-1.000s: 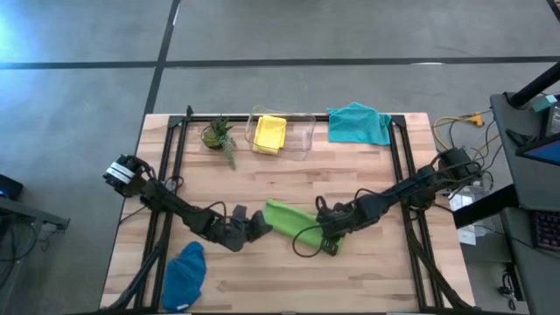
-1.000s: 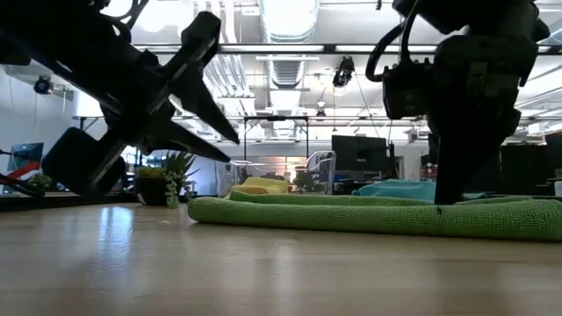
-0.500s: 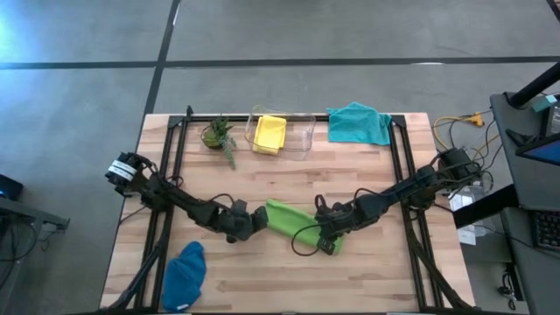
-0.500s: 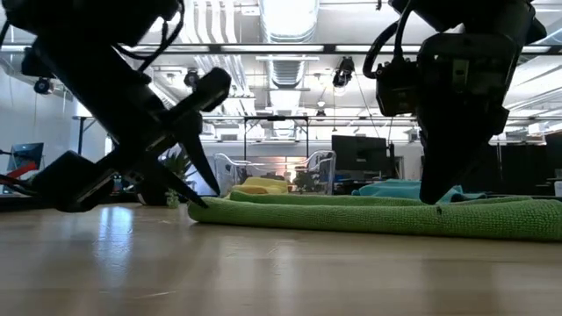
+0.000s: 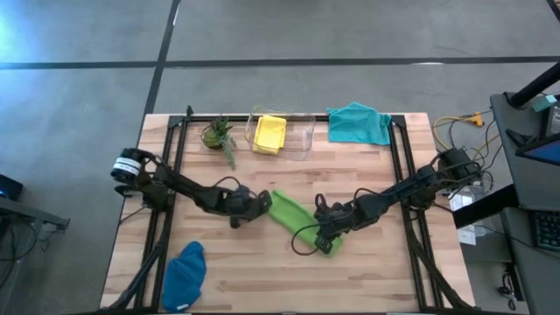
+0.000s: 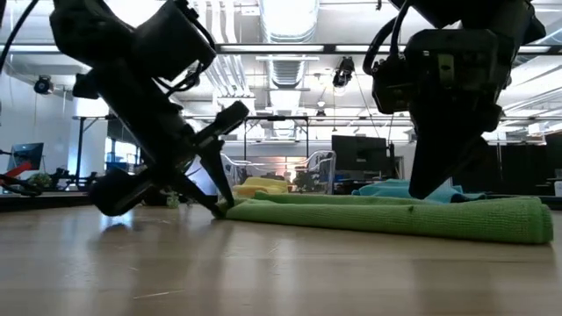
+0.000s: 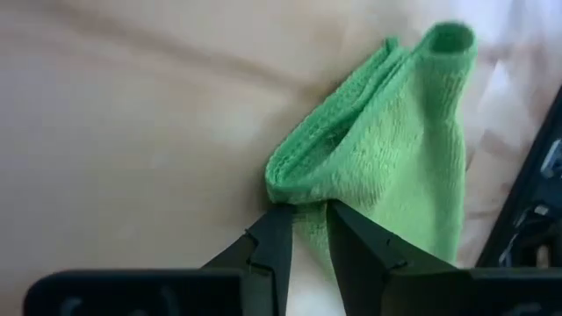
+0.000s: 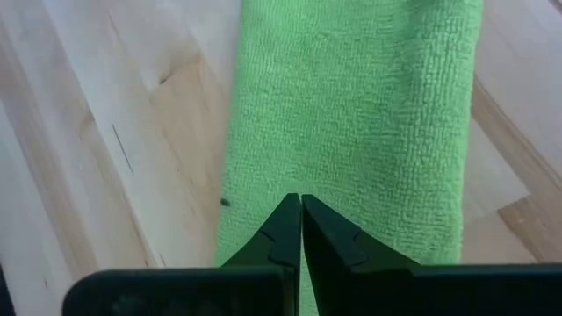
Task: Fold microfiber towels
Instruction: Fold the green towel
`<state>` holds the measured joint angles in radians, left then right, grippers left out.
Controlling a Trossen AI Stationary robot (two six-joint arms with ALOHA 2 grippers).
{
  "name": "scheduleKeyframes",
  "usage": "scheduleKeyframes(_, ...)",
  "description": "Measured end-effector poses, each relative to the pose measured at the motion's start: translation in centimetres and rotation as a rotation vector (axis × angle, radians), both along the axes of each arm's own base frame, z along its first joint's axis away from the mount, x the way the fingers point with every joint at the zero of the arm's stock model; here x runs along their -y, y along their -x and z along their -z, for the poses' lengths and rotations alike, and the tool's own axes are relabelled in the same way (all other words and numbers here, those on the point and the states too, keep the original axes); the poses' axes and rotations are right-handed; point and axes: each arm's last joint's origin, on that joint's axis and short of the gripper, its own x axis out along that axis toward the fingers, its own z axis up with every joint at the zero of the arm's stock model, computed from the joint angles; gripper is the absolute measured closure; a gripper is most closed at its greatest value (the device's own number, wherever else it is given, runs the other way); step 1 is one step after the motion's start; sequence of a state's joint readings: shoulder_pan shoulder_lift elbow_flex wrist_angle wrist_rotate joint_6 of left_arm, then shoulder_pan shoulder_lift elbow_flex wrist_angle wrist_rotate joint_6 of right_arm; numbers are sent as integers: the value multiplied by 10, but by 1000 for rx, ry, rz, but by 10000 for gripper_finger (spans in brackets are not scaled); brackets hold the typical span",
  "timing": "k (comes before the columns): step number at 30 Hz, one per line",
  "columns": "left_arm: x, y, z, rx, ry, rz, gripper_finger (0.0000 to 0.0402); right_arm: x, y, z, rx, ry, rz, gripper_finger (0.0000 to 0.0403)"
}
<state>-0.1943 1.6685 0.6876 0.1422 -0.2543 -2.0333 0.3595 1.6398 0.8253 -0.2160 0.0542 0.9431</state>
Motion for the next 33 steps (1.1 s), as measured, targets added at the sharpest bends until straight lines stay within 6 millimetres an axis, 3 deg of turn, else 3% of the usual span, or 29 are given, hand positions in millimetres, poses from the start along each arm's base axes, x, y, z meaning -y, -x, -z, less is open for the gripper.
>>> scheduleKeyframes(12, 4, 2, -3, 12, -14, 30, 332, -1, -2, -2, 13, -14, 19, 394)
scheduleKeyframes(16, 4, 1, -1, 12, 10, -6, 293, 0, -2, -2, 14, -17, 26, 394)
scheduleKeyframes(26, 1, -6, 4, 47, 60, -91, 148, 0, -3, -3, 13, -34, 47, 394)
scheduleKeyframes(33, -2, -19, 20, 111, 68, -115, 119, -2, -8, -10, 40, -41, 39, 394)
